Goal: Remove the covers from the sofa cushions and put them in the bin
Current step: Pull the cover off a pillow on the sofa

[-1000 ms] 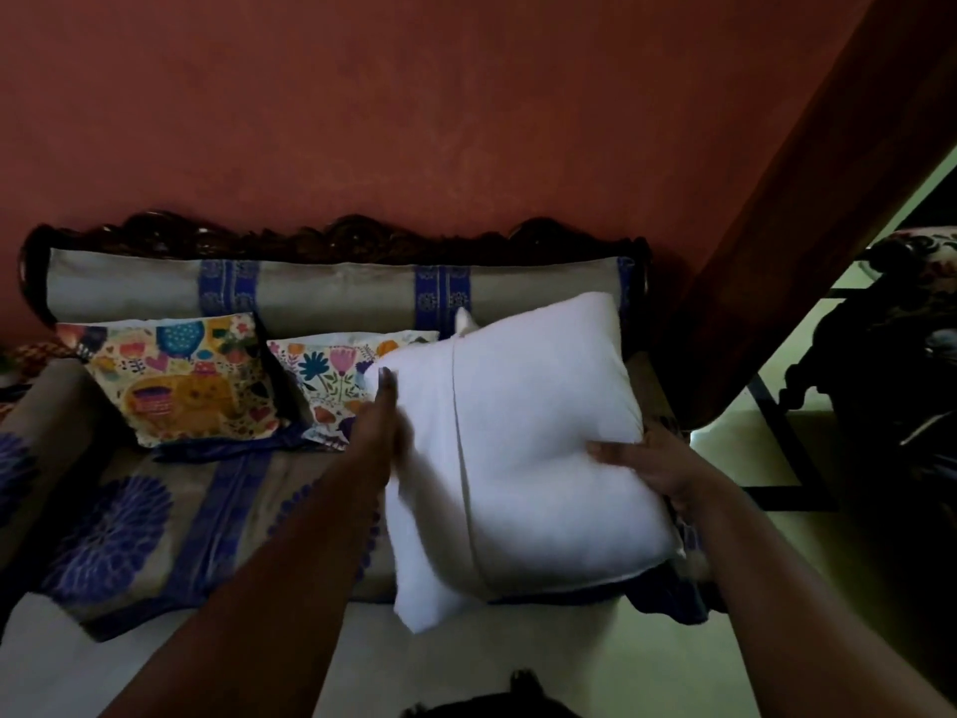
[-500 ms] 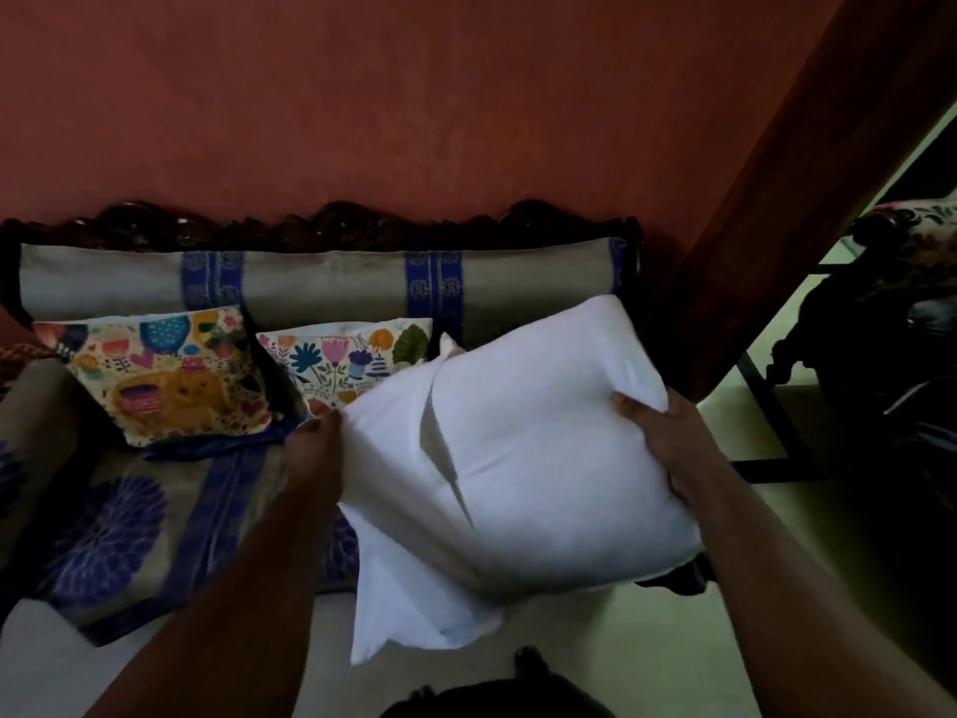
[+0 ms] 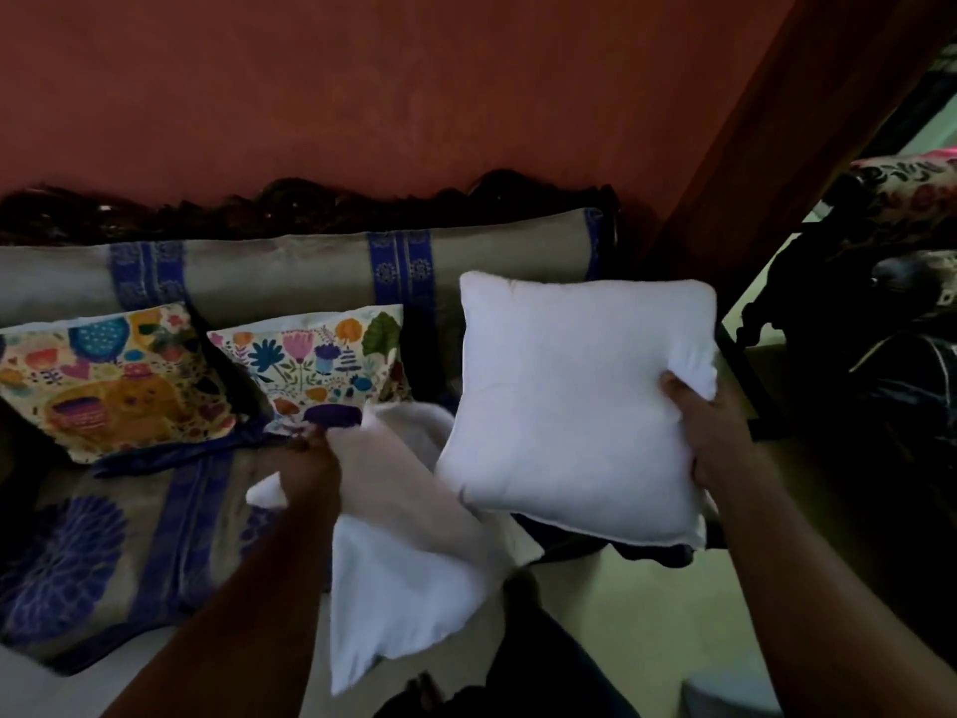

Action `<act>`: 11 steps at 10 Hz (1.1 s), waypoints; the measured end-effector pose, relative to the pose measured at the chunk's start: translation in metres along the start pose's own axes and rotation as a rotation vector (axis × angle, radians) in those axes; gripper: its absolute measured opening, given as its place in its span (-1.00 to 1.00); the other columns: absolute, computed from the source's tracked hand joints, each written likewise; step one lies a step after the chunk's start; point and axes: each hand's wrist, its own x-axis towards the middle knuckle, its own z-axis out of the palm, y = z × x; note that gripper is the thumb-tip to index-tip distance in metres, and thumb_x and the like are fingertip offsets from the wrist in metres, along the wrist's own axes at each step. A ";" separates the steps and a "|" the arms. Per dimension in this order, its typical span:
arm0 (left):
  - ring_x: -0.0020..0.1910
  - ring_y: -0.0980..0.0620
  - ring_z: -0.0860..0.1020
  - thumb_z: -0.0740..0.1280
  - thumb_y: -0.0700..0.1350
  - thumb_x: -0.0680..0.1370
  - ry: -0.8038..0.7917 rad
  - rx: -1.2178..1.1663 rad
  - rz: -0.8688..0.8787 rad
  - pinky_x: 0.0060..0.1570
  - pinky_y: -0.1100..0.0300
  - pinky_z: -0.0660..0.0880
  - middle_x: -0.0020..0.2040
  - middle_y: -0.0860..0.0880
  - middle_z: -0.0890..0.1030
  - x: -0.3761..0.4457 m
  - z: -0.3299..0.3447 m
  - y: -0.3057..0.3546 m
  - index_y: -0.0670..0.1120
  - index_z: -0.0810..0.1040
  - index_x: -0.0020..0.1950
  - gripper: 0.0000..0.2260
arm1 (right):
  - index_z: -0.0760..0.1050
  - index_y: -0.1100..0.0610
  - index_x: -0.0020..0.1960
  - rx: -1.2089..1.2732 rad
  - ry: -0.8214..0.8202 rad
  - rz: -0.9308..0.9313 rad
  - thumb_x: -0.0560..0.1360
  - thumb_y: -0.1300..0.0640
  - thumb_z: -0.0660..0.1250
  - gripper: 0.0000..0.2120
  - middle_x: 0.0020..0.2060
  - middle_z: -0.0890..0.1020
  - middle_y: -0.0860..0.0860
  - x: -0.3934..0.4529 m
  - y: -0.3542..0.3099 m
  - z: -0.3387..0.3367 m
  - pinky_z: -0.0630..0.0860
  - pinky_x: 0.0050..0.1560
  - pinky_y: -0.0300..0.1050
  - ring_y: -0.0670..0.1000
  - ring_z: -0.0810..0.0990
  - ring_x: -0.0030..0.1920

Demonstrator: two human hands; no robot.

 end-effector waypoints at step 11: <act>-0.10 0.07 0.61 0.29 0.02 0.66 -0.393 0.082 -0.022 -0.14 0.11 0.48 -0.11 -0.07 0.65 0.098 0.244 0.038 -0.05 0.65 -0.02 -0.79 | -0.20 -0.01 0.64 -0.707 -0.682 -0.101 0.49 0.17 0.50 0.04 0.63 -0.07 0.06 0.249 0.201 0.251 0.17 0.55 0.15 0.08 0.01 0.61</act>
